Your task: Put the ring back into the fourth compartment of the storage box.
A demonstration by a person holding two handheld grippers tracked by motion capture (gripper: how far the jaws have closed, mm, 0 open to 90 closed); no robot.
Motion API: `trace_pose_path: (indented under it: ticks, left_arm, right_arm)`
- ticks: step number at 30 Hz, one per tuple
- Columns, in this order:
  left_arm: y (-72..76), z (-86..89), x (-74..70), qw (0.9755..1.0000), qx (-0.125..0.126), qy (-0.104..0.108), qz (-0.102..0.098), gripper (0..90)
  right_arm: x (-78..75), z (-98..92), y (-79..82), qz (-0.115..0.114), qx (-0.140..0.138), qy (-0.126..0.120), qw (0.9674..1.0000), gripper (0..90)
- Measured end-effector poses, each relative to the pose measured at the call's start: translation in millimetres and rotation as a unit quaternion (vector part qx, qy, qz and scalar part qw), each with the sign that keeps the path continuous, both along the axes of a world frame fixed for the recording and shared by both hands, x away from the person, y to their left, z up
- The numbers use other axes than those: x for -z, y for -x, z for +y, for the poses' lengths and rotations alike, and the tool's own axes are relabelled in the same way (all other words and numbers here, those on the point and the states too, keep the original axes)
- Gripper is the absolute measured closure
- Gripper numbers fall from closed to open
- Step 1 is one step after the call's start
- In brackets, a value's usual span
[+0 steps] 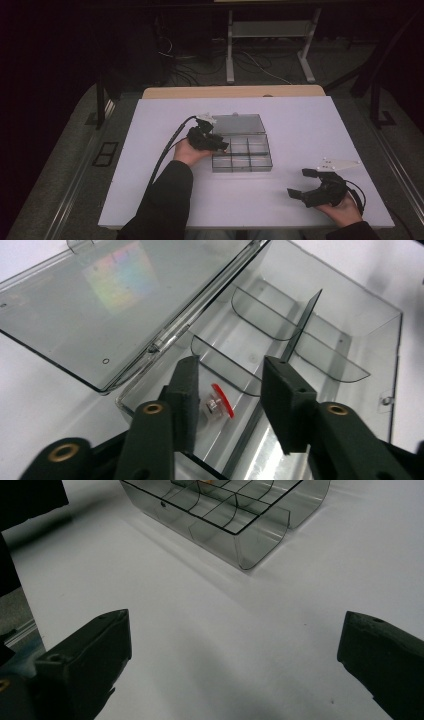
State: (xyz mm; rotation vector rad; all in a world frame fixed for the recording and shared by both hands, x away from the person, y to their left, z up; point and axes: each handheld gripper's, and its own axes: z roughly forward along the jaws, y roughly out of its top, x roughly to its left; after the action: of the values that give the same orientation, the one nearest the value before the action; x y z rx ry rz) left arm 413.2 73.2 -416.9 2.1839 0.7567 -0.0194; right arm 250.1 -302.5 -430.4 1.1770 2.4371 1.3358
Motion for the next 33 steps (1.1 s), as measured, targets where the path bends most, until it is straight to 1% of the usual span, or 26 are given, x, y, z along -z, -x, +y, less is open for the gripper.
trace_pose_path:
  ticks: [6,8,9,10,13,14,16,17,20,21,22,24,25,27,29,33]
  left_arm:
    - [4.7,6.6,-6.4,0.9998,-0.013,0.005,-0.014,45.2]
    - [6.3,8.3,-9.0,0.9998,-0.012,0.0,-0.015,40.5]
    - [7.5,9.0,-10.4,0.9997,-0.012,-0.003,-0.019,38.2]
    - [8.7,9.6,-12.0,0.9997,-0.014,-0.002,-0.018,36.6]
    - [11.6,12.5,-17.4,0.9997,-0.013,0.005,-0.019,32.4]
    - [13.2,13.4,-19.0,0.9997,-0.015,0.011,-0.019,31.0]
    - [15.7,15.6,-21.9,0.9994,-0.019,0.013,-0.024,26.9]
    - [17.0,16.7,-23.1,0.9993,-0.021,0.013,-0.028,23.6]
    - [22.2,19.6,-25.9,0.9989,-0.026,0.002,-0.038,13.3]
    - [23.6,21.3,-26.5,0.9989,-0.026,0.002,-0.04,11.7]
    - [24.8,23.1,-27.0,0.9989,-0.026,0.005,-0.038,8.9]
    - [26.2,25.6,-28.1,0.9992,-0.027,0.005,-0.029,1.3]
    - [27.6,27.4,-28.7,0.9992,-0.028,0.003,-0.028,0.0]
    - [32.0,30.7,-29.6,0.9989,-0.033,0.007,-0.034,0.0]
    - [36.3,34.3,-30.7,0.9986,-0.036,0.012,-0.036,0.0]
    - [44.8,41.1,-33.4,0.9984,-0.036,0.014,-0.041,0.0]
  right_arm:
    - [0.2,0.5,0.0,0.001,0.0,0.0,1.0,0.4]
    - [0.2,0.7,-0.1,0.001,0.0,0.0,1.0,0.3]
    - [0.2,0.8,0.0,0.002,0.0,0.0,1.0,0.3]
    - [0.3,0.9,0.0,0.001,0.0,0.0,1.0,0.3]
    - [0.2,0.8,-0.1,0.002,0.0,0.0,1.0,0.3]
    - [0.2,0.8,-0.1,0.002,0.001,0.0,1.0,0.4]
    - [0.3,0.7,-0.3,0.001,0.001,0.0,1.0,0.4]
    - [0.3,0.6,-0.5,0.0,0.001,0.0,1.0,0.3]
    - [0.3,0.6,-0.5,0.0,0.002,0.0,1.0,0.3]
    - [0.3,0.6,-0.6,-0.001,0.002,0.0,1.0,0.4]
    - [0.3,0.6,-0.6,-0.001,0.003,0.0,1.0,0.3]
    - [0.2,0.8,-0.5,-0.001,0.003,0.0,1.0,0.4]
    - [0.2,0.9,-0.4,-0.001,0.003,0.0,1.0,0.4]
    - [0.2,1.0,-0.4,-0.001,0.003,0.0,1.0,0.4]
    - [0.2,1.1,-0.3,-0.002,0.003,0.0,1.0,0.4]
    - [0.2,1.1,-0.1,-0.003,0.003,0.001,1.0,0.3]
